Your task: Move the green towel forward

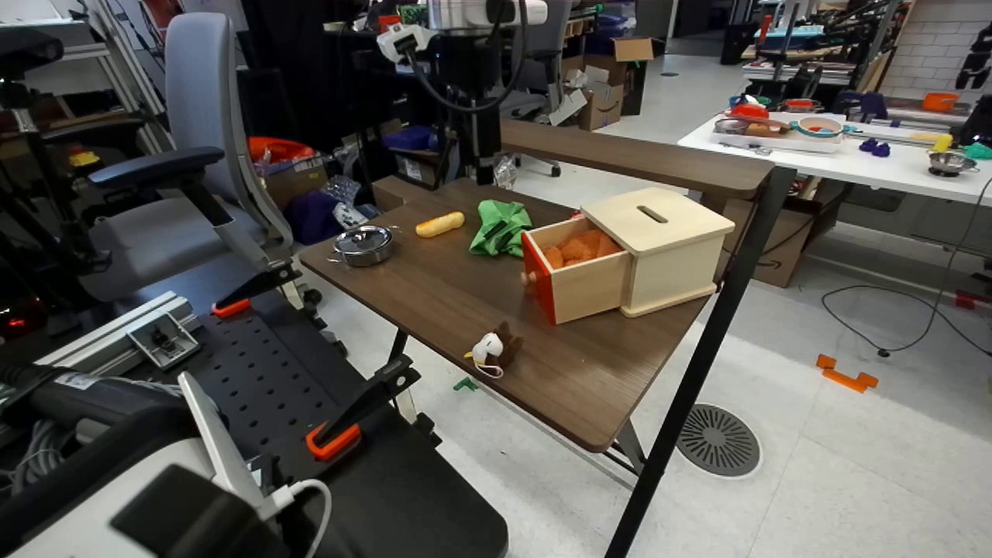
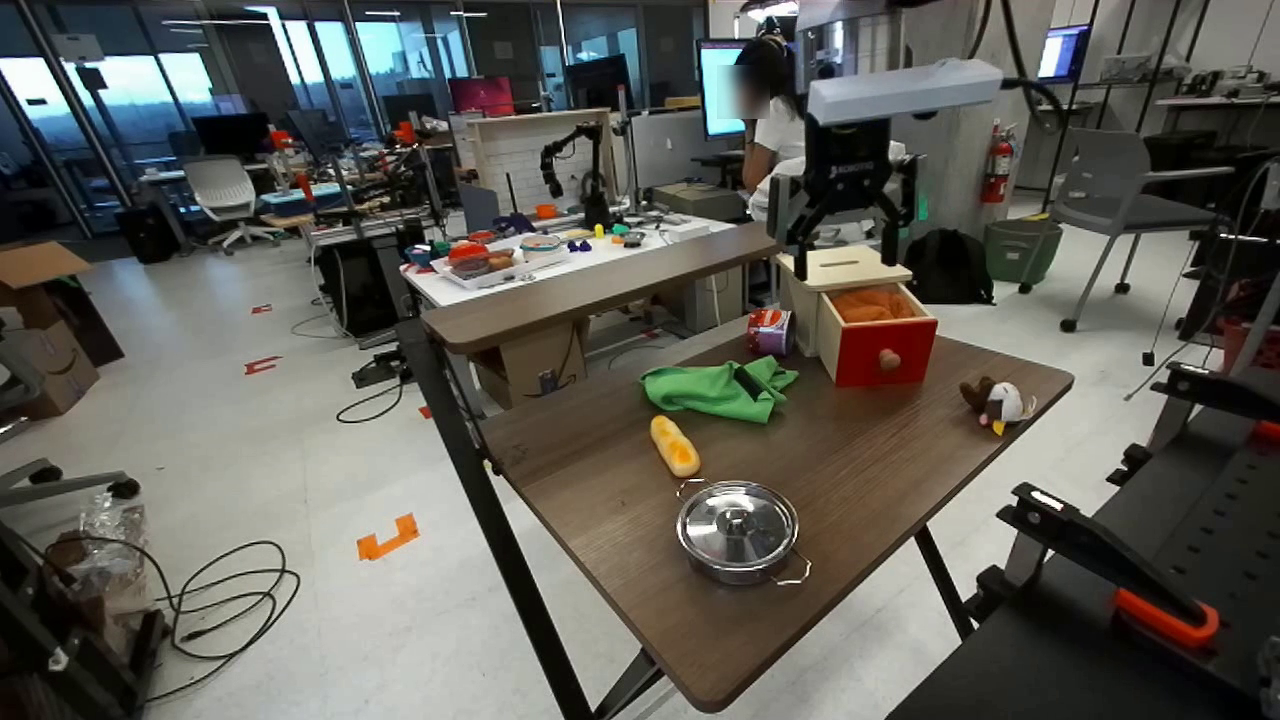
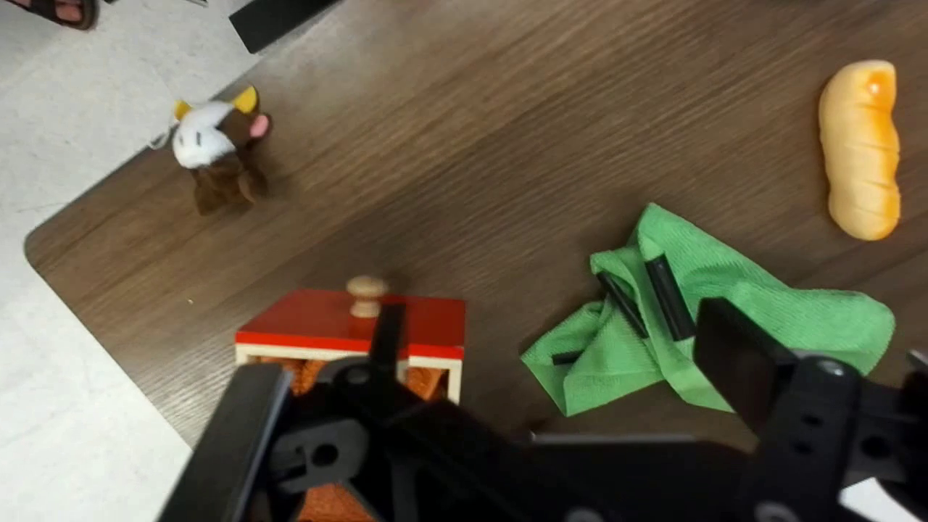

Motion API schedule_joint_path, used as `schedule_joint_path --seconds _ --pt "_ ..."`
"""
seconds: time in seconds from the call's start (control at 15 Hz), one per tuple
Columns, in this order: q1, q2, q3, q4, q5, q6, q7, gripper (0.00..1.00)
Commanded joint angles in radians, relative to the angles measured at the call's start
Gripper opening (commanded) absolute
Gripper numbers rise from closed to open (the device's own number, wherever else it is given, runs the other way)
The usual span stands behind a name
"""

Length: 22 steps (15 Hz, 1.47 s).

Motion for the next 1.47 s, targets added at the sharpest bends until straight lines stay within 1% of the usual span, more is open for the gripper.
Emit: schedule_joint_path --seconds 0.0,0.33,0.67,0.87,1.07,1.4 --pt "0.031 0.152 -0.016 0.200 0.033 -0.010 -0.014 1.00" --pt "0.074 0.298 -0.017 0.367 0.044 0.012 -0.007 1.00" --pt "0.093 0.420 -0.011 0.510 0.073 0.022 -0.022 1.00" --pt "0.092 0.489 -0.007 0.592 0.095 0.001 -0.033 1.00" --pt "0.094 0.552 -0.011 0.661 0.098 -0.014 -0.034 1.00" --pt "0.104 0.616 -0.014 0.718 0.090 -0.029 -0.049 1.00"
